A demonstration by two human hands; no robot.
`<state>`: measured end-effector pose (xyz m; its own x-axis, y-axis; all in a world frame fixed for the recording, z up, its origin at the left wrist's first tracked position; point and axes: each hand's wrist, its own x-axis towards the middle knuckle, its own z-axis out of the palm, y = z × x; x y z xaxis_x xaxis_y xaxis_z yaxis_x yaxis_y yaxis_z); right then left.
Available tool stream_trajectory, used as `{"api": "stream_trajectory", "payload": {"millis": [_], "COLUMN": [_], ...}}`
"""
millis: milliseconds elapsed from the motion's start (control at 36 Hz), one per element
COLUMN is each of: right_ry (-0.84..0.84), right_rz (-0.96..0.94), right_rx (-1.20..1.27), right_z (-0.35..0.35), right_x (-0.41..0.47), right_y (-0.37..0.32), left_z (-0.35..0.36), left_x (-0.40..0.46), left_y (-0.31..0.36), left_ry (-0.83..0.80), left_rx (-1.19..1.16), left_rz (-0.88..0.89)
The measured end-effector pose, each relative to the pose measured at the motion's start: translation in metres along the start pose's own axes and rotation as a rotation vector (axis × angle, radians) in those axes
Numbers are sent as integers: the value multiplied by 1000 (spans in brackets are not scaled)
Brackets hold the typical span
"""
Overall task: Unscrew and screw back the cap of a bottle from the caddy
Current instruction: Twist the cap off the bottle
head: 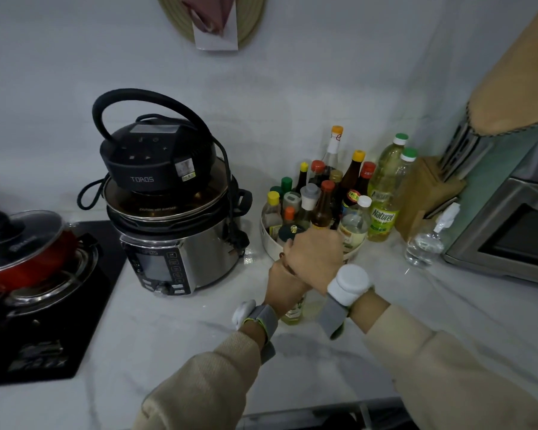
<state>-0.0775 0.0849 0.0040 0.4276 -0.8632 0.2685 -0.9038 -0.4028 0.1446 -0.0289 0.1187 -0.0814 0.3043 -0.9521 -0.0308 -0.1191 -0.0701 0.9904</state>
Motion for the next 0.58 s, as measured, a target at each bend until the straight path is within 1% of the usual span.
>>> {"api": "stream_trajectory", "payload": {"millis": [28,56,83,139,167,222,278,361,445,500,584], "right_ry": [166,278,300,223,169,132,84,50,-57,-119,-161], "right_rz": [-113,-227,-342,-477,-510,-580,-559,-372,-220,-196,-213], "right_rx": [-30,-1,52,165,170,107,86,224,295,316,386], "right_z": [5,3,7,4,1,-4,-10,-20,-25,-28,-30], "right_x": [-1,-4,-3,0,0,2,1,1,2,3,4], "right_y": [10,20,26,35,37,40,43,42,36,33,30], "left_z": [0,0,-1,-1,-1,-1,-1,1,3,4,5], "left_x": [-2,-2,0,-2,-2,-2,-2,0,0,-1,-1], "left_y": [5,3,1,-1,-2,-4,-3,-5,-8,-6,-7], "left_ry": [12,50,99,111,99,112,121,130,139,141,144], "left_rx": [37,48,55,55,39,42,38,25,12,-2,-14], "left_rz": [43,70,78,103,118,104,112,125,132,128,132]}}
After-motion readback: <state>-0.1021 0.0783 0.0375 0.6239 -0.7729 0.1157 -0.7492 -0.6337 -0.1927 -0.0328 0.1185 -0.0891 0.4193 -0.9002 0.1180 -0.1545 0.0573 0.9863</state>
